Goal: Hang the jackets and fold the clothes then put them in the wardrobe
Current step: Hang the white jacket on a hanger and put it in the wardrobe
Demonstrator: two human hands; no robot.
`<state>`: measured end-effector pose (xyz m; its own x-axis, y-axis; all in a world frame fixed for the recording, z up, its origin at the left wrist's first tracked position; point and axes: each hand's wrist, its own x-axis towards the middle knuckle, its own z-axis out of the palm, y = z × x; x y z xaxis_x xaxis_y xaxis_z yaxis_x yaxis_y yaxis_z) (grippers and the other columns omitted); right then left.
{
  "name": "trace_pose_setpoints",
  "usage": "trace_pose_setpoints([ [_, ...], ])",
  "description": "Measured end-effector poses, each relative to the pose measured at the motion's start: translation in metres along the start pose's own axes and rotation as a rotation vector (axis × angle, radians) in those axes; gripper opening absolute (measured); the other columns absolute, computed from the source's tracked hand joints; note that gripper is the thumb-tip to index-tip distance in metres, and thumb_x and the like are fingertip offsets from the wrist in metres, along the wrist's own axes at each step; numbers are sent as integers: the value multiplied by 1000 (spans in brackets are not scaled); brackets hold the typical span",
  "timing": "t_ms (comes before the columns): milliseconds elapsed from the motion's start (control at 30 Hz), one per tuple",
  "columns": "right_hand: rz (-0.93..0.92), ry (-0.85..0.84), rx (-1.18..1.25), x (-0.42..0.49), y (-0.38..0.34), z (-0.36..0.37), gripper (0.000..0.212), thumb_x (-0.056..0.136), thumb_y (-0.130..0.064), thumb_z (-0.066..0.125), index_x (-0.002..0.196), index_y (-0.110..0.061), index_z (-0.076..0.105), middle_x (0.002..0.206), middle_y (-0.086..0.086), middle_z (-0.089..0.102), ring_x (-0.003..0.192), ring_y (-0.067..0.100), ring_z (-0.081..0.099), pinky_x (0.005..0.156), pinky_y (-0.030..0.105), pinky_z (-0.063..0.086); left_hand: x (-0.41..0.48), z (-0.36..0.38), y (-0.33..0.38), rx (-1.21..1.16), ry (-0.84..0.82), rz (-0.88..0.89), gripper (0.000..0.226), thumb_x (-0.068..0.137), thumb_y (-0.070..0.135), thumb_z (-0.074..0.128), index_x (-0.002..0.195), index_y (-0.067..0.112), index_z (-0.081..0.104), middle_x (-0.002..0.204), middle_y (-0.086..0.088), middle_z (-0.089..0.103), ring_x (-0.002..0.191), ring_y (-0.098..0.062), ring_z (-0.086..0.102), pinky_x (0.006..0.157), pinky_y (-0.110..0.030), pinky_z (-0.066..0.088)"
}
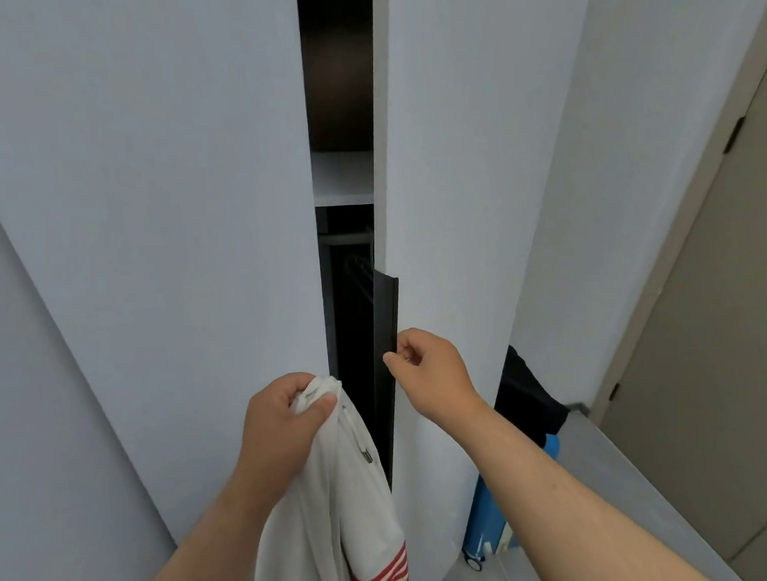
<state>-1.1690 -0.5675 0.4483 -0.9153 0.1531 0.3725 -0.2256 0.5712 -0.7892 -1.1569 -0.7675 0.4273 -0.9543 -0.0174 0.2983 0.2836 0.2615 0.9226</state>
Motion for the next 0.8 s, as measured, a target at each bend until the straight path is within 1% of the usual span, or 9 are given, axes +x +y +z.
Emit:
trace_pose_setpoints([
  [100, -7, -14, 31, -22, 4, -24, 36, 92, -15, 61, 63, -22, 40, 54, -16, 41, 54, 3, 37, 56, 12, 38, -21, 14, 12, -5, -5, -21, 16, 84, 15, 75, 76, 28, 70, 81, 8, 70, 75, -8, 64, 66, -21, 46],
  [200, -1, -23, 68, -44, 8, -49, 36, 92, -16, 61, 64, -24, 41, 55, -15, 41, 56, 3, 37, 57, 14, 39, -39, 29, 24, 14, -14, -47, 6, 86, 19, 75, 87, 24, 71, 82, 9, 69, 80, -12, 64, 69, -24, 46],
  [300, 18, -22, 107, -65, 14, -74, 35, 93, -16, 61, 65, -24, 42, 58, -14, 41, 57, 3, 38, 60, 17, 41, -55, 46, 36, 44, -35, -54, 9, 87, 22, 73, 95, 22, 71, 91, 5, 69, 87, -16, 64, 70, -25, 49],
  [400, 38, -1, 153, -84, 21, -101, 31, 93, -14, 60, 68, -18, 42, 62, -9, 39, 59, 3, 38, 60, 19, 42, -70, 67, 50, 67, -56, -48, 11, 88, 24, 72, 99, 24, 70, 95, 7, 68, 89, -15, 63, 70, -23, 49],
  [467, 53, 16, 173, -95, 29, -119, 30, 93, -14, 59, 70, -17, 41, 65, -6, 38, 60, 4, 37, 60, 20, 41, -78, 81, 56, 75, -75, -40, 10, 88, 25, 72, 97, 29, 69, 94, 10, 67, 88, -13, 62, 68, -21, 47],
  [567, 97, 64, 175, -110, 43, -145, 30, 95, -16, 58, 71, -19, 42, 65, -10, 39, 60, 3, 38, 61, 18, 43, -88, 103, 62, 66, -103, -23, 11, 87, 25, 73, 91, 35, 68, 90, 13, 67, 86, -12, 62, 65, -20, 46],
  [633, 138, 109, 190, -118, 54, -162, 30, 97, -18, 57, 71, -22, 44, 64, -11, 40, 60, 3, 38, 63, 21, 44, -95, 116, 65, 49, -111, -14, 13, 87, 25, 73, 88, 37, 68, 88, 14, 67, 85, -12, 63, 66, -21, 46],
  [733, 211, 199, 232, -129, 69, -185, 27, 97, -19, 58, 72, -23, 50, 63, -13, 42, 60, 5, 40, 66, 24, 45, -102, 136, 68, 42, -120, -12, 16, 86, 25, 74, 85, 39, 67, 86, 16, 66, 84, -11, 62, 65, -21, 45],
  [800, 238, 235, 250, -132, 72, -195, 20, 97, -19, 59, 77, -20, 56, 67, -9, 47, 62, 5, 43, 67, 26, 46, -104, 143, 69, 37, -124, -13, 15, 86, 26, 74, 85, 39, 67, 86, 18, 66, 85, -9, 62, 66, -22, 46],
])
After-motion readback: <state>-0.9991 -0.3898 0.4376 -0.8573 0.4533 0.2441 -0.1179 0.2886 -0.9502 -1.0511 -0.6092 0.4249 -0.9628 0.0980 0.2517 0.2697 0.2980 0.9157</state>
